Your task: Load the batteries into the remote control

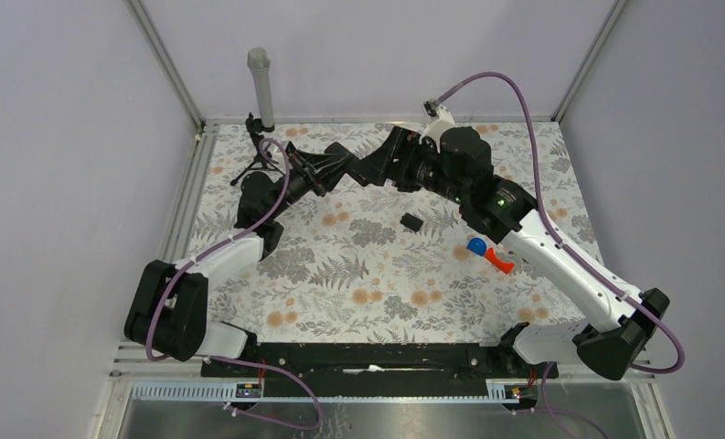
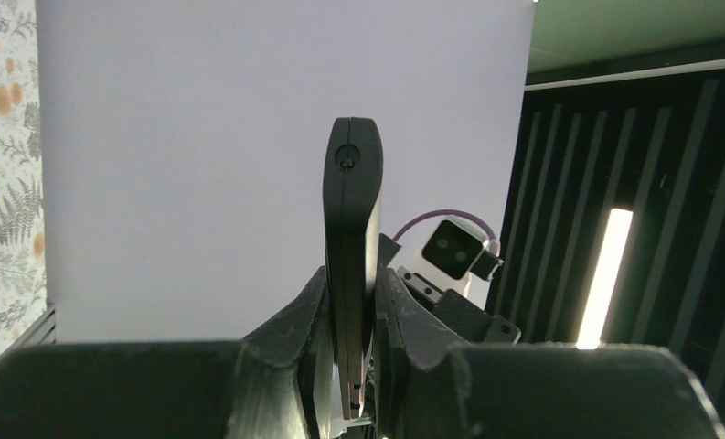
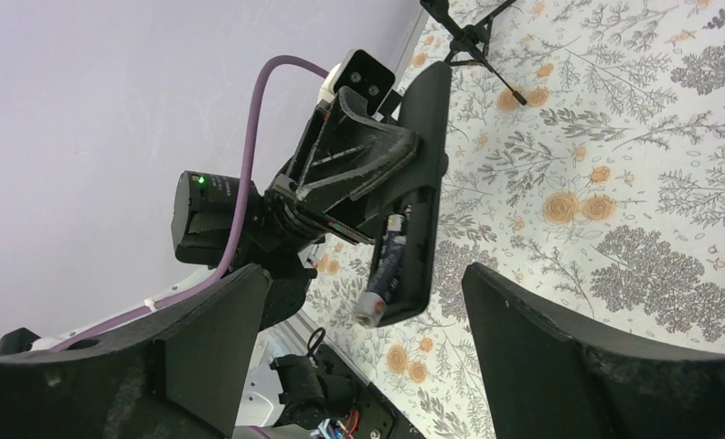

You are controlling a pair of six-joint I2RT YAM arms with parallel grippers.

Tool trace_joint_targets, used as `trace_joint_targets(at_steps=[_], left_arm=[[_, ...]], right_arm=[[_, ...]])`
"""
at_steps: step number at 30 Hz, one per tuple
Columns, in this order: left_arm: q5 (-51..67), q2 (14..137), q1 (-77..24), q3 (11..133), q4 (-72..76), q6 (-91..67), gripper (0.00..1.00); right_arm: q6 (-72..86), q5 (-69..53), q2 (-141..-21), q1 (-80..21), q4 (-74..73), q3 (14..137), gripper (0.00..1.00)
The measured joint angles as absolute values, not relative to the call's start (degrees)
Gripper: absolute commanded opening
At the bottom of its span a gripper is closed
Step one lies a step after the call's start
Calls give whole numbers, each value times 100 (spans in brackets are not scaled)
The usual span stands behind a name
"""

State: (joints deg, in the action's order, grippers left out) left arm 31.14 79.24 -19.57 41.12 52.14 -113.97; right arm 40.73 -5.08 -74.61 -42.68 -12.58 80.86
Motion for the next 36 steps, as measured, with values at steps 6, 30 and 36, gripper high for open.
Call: trace_joint_targets(at_steps=[6, 30, 36], left_arm=[[2967, 7876, -1957, 4099, 5264, -11681, 0], [2908, 7653, -1957, 4099, 5190, -11907, 0], [2908, 7634, -1957, 4099, 5017, -11907, 0]], right_arm=[[4340, -521, -7408, -4204, -1087, 7946, 73], [5068, -1055, -7419, -3959, -296, 7666, 67], [5063, -1190, -7419, -3957, 95, 7360, 60]])
